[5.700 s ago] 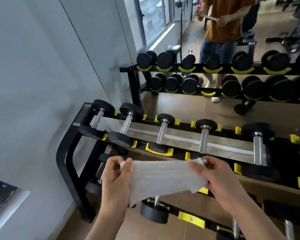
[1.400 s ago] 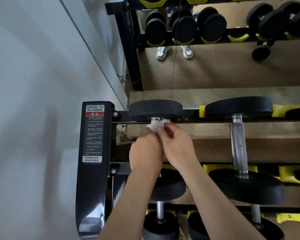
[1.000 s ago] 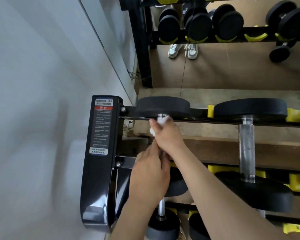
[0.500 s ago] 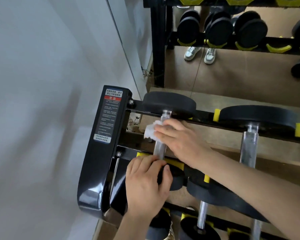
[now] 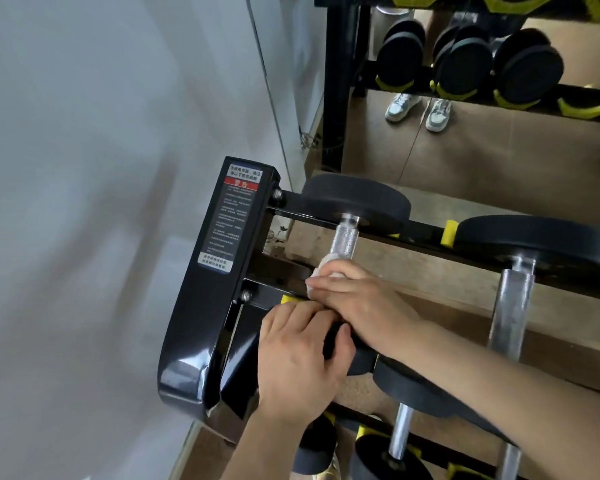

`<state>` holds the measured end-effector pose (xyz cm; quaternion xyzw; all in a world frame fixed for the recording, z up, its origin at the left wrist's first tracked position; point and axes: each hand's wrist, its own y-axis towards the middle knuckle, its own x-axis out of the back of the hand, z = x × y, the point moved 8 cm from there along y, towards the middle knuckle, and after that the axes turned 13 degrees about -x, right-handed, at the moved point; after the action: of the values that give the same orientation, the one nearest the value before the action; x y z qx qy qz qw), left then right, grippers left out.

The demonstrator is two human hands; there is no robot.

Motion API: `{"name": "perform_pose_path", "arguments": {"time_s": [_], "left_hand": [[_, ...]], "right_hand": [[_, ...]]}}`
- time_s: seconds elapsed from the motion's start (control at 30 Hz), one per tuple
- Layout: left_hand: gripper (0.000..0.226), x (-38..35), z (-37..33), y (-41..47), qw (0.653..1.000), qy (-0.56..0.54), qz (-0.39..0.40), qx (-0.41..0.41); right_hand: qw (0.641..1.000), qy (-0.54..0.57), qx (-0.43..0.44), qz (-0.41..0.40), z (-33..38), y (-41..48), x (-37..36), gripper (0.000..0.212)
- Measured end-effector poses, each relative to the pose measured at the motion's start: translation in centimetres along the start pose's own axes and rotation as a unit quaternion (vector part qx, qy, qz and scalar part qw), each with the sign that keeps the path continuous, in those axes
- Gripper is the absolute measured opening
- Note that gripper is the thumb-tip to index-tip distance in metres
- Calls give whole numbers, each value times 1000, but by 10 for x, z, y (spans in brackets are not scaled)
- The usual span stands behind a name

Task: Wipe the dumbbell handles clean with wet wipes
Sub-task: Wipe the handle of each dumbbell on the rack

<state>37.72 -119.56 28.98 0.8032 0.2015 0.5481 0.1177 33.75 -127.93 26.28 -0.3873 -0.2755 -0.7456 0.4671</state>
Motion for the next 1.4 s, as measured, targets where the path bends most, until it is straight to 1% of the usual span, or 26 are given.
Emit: {"name": "perform_pose_path", "arguments": {"time_s": [0.07, 0.13, 0.2, 0.23, 0.33, 0.37, 0.4, 0.47, 0.53, 0.63, 0.67, 0.73, 0.83, 0.93, 0.97, 1.03, 1.1, 1.13, 1.17, 1.2, 1.23, 1.27, 1.3, 1.33, 1.37, 1.4], "left_hand": [[24, 0, 1, 1, 1000, -6, 8, -2], [24, -1, 2, 0, 1000, -15, 18, -5], [25, -1, 3, 0, 999, -22, 29, -2], [25, -1, 3, 0, 999, -25, 35, 2], [25, -1, 7, 2, 997, -58, 55, 21], [25, -1, 10, 2, 994, -81, 60, 32], [24, 0, 14, 2, 991, -109, 65, 45], [24, -2, 21, 2, 979, -168, 83, 80], [30, -3, 27, 7, 967, -205, 102, 108], [50, -9, 31, 30, 963, -223, 123, 84], [50, -11, 33, 41, 965, -220, 121, 70], [41, -12, 37, 63, 971, -210, 106, 45], [31, -19, 40, 86, 972, -203, 111, 33], [27, -24, 46, 98, 978, -180, 100, 45], [21, -24, 46, 102, 983, -159, 85, 41], [8, -21, 45, 110, 990, -124, 55, 45], [11, -20, 50, 113, 987, -118, 64, 85], [14, -23, 56, 110, 979, -129, 90, 130], [15, -27, 63, 106, 965, -153, 114, 180], [14, -31, 70, 100, 950, -173, 138, 223], [15, -32, 74, 94, 942, -173, 160, 239], [16, -31, 75, 90, 943, -153, 186, 232], [16, -28, 73, 89, 951, -127, 198, 202], [13, -22, 71, 91, 964, -114, 182, 159], [13, -15, 66, 95, 972, -131, 151, 121], [19, -10, 61, 98, 971, -172, 134, 97]], "right_hand": [[998, -56, 29, 25, -11, 15, 13, 39], [995, -103, 7, -14, -29, 35, 36, 41], [994, -76, -29, -68, -30, 32, 44, 39], [997, -46, -34, -60, -23, 22, 37, 36], [998, 44, -9, 49, 3, -4, 9, 28], [995, 62, -22, 77, 2, -3, 9, 30], [994, 67, -47, 69, -5, 3, 13, 33], [991, 81, -104, -38, -18, 12, 32, 35], [964, 112, -189, -149, -24, 11, 42, 31], [924, 126, -258, -255, -18, 5, 37, 28], [907, 118, -277, -294, -19, 3, 38, 26], [870, 79, -329, -359, -22, -1, 43, 21], [837, 62, -391, -379, -23, -6, 45, 21], [839, 69, -404, -358, -19, -10, 44, 26], [839, 67, -414, -347, -19, -10, 43, 25], [823, 58, -454, -337, -20, -11, 44, 25], [813, 38, -462, -353, -16, -7, 51, 25], [813, 37, -456, -360, -13, -5, 54, 24], [811, 57, -454, -363, -13, -3, 56, 22], [801, 106, -467, -358, -17, -4, 55, 20], [777, 181, -493, -347, -25, -7, 51, 19], [738, 274, -519, -334, -34, -11, 43, 18], [690, 368, -535, -318, -41, -15, 35, 18], [652, 439, -541, -300, -44, -18, 29, 20], [636, 477, -539, -278, -46, -21, 27, 23], [639, 493, -532, -257, -46, -23, 28, 27]]}}
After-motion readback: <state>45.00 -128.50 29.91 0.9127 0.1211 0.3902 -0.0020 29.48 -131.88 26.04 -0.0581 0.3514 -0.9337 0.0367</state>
